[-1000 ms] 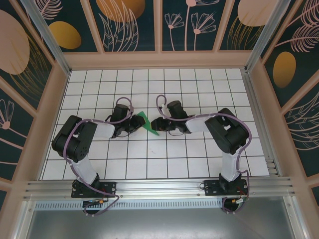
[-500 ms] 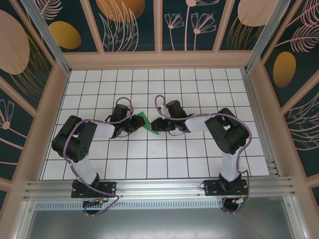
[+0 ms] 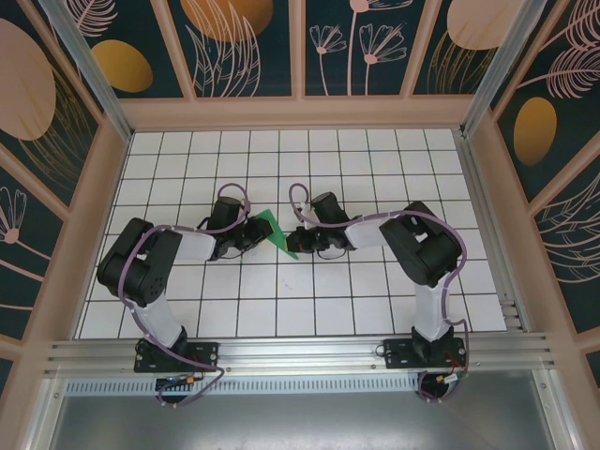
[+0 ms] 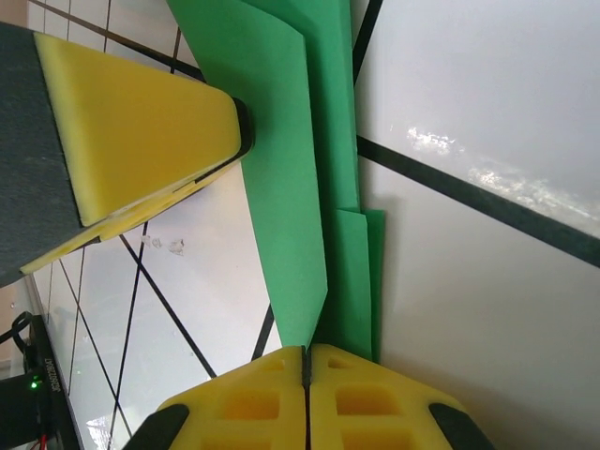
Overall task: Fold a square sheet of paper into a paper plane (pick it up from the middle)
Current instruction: Fold the wing for the fifth time at the center of the table.
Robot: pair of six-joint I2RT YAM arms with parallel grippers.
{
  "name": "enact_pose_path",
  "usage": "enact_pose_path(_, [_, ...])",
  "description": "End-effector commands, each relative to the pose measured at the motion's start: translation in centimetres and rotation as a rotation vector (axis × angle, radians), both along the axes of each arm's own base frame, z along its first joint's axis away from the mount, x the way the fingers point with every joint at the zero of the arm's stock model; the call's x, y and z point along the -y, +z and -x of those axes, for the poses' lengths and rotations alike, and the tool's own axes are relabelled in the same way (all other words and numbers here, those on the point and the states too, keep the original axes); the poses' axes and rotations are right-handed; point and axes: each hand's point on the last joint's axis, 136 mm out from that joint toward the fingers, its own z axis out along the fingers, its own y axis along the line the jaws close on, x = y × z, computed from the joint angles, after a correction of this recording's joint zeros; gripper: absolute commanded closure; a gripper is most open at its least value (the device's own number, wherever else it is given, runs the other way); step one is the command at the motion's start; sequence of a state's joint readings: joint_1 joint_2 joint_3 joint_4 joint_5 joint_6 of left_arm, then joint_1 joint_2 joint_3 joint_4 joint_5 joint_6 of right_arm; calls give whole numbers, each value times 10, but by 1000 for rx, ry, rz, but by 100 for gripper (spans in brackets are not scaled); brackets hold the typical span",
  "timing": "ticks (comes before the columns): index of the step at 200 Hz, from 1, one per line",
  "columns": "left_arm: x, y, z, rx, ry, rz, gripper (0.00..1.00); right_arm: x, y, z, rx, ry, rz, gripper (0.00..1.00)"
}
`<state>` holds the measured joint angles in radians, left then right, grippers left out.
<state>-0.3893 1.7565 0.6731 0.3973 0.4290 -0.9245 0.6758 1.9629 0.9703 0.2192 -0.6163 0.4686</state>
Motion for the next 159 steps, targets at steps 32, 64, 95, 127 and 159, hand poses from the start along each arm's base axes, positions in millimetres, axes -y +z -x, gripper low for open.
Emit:
enact_pose_path(32, [8, 32, 0, 98, -41, 76, 69, 9, -30, 8, -74, -2, 104, 95])
enact_pose_path(64, [19, 51, 5, 139, -88, 133, 64, 11, -37, 6, -86, -18, 136, 95])
enact_pose_path(95, [25, 41, 8, 114, -108, 118, 65, 12, -39, 5, -89, -25, 143, 95])
enact_pose_path(127, [16, 14, 6, 42, -65, 39, 69, 12, -37, 6, -87, -21, 141, 94])
enact_pose_path(159, [4, -10, 9, -26, -24, -43, 72, 6, -19, 3, -57, -2, 99, 91])
